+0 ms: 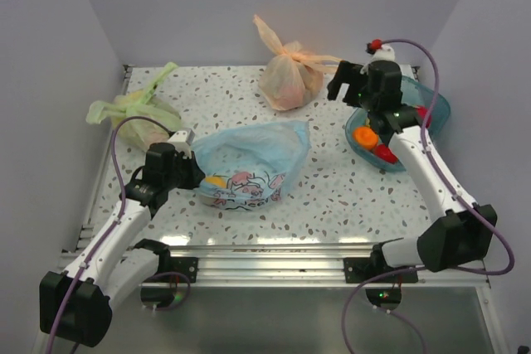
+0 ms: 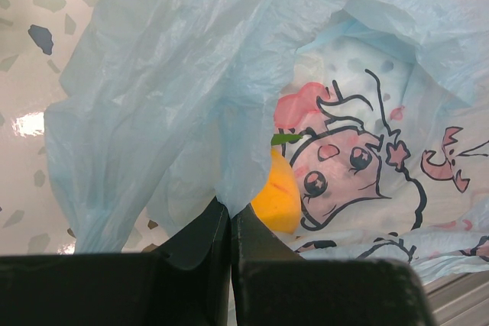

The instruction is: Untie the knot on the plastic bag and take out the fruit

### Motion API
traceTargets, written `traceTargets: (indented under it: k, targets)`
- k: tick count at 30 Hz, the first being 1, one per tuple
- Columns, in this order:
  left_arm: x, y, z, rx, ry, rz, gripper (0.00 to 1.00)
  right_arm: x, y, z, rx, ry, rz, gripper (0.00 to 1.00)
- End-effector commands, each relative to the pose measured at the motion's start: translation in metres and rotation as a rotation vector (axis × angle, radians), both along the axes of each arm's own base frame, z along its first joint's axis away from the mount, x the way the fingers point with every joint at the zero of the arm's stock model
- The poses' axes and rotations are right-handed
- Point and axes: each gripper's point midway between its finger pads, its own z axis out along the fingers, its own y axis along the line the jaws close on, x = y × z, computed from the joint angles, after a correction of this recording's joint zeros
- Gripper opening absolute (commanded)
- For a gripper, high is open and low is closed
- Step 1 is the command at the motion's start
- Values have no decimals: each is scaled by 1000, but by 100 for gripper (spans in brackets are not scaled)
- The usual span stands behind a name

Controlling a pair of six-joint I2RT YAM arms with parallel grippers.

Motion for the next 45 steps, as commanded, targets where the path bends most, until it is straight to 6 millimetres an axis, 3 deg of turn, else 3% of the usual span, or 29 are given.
traceTargets:
  k: [1, 3, 4, 6, 7, 9, 10, 13, 16, 17, 20, 24, 31, 35, 40, 45]
  targets:
    - [12, 1, 15, -5, -61, 11, 6, -29, 76, 27, -28, -56, 288, 96]
    - [12, 1, 15, -3, -60, 12, 6, -40, 102, 29, -34, -63, 360, 95]
    - [12, 1, 15, -4, -59, 13, 5, -55, 133, 30, -33, -71, 468, 95]
    - [12, 2, 15, -3, -61, 20, 6, -69, 163, 31, -26, -83, 558, 95]
    - [12, 3, 16, -2, -64, 22, 5, -87, 193, 24, -19, -68, 655, 95]
    - [12, 3, 17, -3, -68, 28, 6, -104, 223, 15, -17, -47, 742, 94]
    - [12, 4, 17, -5, -69, 31, 6, -123, 248, 11, -14, -43, 816, 93]
    - [11, 4, 16, -4, -64, 33, 6, -154, 296, -21, -7, 25, 945, 91]
    - [11, 3, 16, -6, -64, 30, 5, -169, 327, -59, 34, 106, 991, 88]
    - [11, 3, 16, -7, -63, 31, 6, -167, 333, -78, 36, 146, 981, 87]
    - [10, 2, 16, -11, -62, 23, 6, -167, 348, -101, 121, 188, 957, 81]
    - [9, -3, 21, -31, -80, -2, 5, -162, 366, -137, 161, 254, 930, 80]
    - [7, -10, 26, -60, -99, -43, 6, -162, 388, -172, 187, 317, 944, 85]
    - [7, -12, 28, -67, -110, -56, 6, -167, 400, -188, 210, 356, 977, 89]
    - [6, -15, 26, -73, -98, -68, 6, -185, 420, -190, 243, 351, 1085, 98]
    - [5, -17, 24, -78, -89, -78, 6, -192, 432, -200, 263, 367, 1127, 99]
